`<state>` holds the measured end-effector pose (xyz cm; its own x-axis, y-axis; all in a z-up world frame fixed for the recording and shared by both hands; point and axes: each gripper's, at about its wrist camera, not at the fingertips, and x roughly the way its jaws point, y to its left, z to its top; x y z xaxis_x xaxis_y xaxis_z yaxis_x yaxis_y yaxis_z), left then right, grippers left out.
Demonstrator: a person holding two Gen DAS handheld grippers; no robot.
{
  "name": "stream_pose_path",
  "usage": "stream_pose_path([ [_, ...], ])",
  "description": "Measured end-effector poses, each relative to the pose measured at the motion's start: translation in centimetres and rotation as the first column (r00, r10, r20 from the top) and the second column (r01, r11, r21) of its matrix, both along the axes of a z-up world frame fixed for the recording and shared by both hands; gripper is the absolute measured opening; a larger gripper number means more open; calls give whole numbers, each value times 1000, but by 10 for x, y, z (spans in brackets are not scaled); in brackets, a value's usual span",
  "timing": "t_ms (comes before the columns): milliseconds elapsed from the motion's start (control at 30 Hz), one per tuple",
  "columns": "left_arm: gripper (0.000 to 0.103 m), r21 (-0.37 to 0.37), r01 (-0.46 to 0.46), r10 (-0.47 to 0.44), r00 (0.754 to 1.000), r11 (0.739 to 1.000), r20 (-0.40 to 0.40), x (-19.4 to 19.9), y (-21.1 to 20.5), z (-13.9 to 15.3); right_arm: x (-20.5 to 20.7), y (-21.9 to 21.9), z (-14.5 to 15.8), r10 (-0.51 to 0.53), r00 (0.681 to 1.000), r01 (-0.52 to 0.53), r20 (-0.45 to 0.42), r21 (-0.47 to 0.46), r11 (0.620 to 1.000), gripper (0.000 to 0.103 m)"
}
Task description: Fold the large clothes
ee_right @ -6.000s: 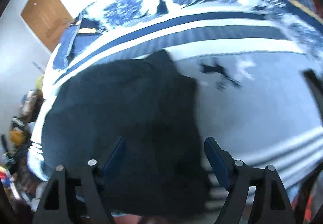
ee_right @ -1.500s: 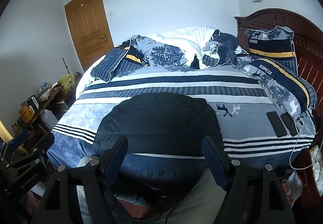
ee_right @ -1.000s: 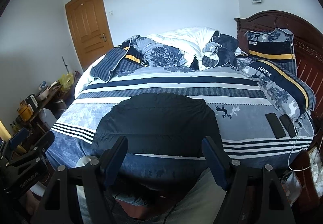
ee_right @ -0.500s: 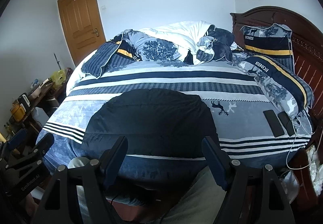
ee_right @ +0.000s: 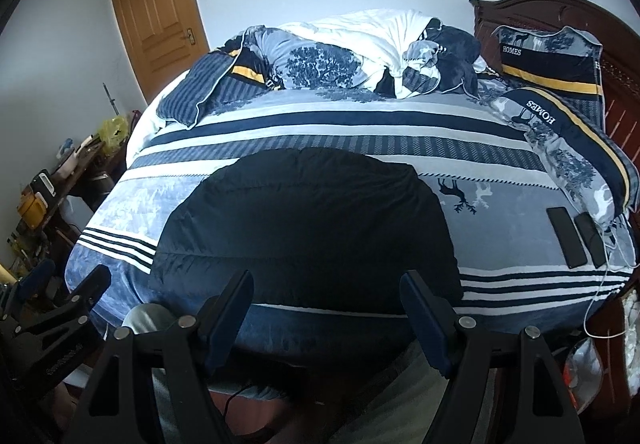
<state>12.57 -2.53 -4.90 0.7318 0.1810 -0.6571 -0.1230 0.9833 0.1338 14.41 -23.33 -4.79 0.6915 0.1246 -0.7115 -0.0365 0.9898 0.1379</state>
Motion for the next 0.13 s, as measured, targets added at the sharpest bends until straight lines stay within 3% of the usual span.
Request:
stream_pose_path([
  [133,96,-50,32,-34,999,998,-34,23,4,-17,18,3,-12,1,1000,-1,-25,4,1000,78],
])
